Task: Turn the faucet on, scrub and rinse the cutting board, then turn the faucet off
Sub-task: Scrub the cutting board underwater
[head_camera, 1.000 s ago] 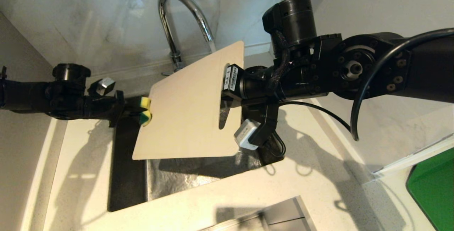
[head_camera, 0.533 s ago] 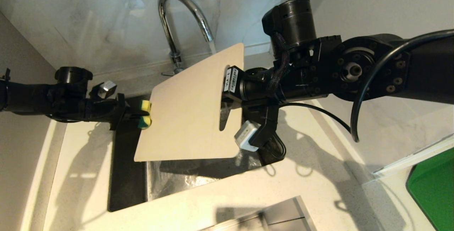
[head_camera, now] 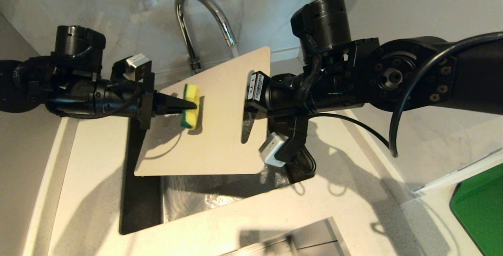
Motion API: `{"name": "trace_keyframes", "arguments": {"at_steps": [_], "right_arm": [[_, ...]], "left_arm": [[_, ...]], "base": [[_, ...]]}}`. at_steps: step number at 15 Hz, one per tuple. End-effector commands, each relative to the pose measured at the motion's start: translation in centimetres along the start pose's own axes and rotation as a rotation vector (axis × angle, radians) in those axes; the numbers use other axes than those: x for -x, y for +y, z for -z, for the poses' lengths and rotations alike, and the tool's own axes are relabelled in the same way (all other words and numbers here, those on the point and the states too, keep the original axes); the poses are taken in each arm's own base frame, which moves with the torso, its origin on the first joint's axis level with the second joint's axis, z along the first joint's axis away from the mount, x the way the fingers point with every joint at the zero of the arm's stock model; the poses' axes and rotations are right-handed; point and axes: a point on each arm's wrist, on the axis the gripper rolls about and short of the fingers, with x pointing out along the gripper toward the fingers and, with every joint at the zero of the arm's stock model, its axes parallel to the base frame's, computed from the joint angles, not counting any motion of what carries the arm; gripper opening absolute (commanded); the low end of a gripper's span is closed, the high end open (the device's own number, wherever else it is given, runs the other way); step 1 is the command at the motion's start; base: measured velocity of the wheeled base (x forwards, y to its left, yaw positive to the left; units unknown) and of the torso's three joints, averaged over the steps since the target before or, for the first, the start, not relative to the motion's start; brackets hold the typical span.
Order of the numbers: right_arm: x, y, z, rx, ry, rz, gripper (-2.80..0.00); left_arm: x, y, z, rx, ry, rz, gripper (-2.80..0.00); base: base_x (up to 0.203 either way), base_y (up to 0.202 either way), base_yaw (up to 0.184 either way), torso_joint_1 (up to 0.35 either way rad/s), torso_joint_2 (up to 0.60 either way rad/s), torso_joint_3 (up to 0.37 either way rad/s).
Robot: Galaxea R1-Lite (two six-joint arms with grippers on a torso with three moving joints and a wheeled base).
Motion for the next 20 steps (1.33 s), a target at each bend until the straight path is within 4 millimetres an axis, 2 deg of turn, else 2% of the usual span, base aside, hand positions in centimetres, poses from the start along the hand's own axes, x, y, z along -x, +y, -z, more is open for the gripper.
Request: {"name": "trace_keyframes", "arguments": {"at_steps": [1,4,8,14,18,20], "right_arm": [[0.1,0.0,0.0,0.014,0.0,0.001,-2.8],[0.5,-0.1,-0.1,0.014,0.001,0.002,-2.8],[0.6,-0.2,0.0,0.014,0.013,0.008,-2.8],[0.6,0.2,-0.5,-0.014,0.04,0.029,-2.8],[0.9,0.1,-0.4,-0.013,0.047,0.033,-2.8],[1.3,0.1,-0.4,-0.014,0.049,0.032,-2.8]], "left_arm": [[-0.7,-4.3,2.9,-0.065,0.04,0.047,-2.8],[-1.9,-3.1,4.2,-0.028,0.07,-0.011,-2.8],[-1.8,-0.5,6.2,-0.016,0.064,-0.031,-2.8],[0.2,4.3,6.1,0.051,-0.019,-0.118,-2.8],[1.7,9.0,5.7,0.093,-0.089,-0.194,-2.8],[3.3,11.5,5.2,0.12,-0.119,-0.213,-2.8]], "base": [[0.0,0.0,0.0,0.0,0.0,0.0],[0.0,0.0,0.0,0.0,0.0,0.0],[0.0,0.0,0.0,0.0,0.0,0.0],[0.0,0.0,0.0,0.0,0.0,0.0],[0.0,0.0,0.0,0.0,0.0,0.0],[0.0,0.0,0.0,0.0,0.0,0.0]]}}
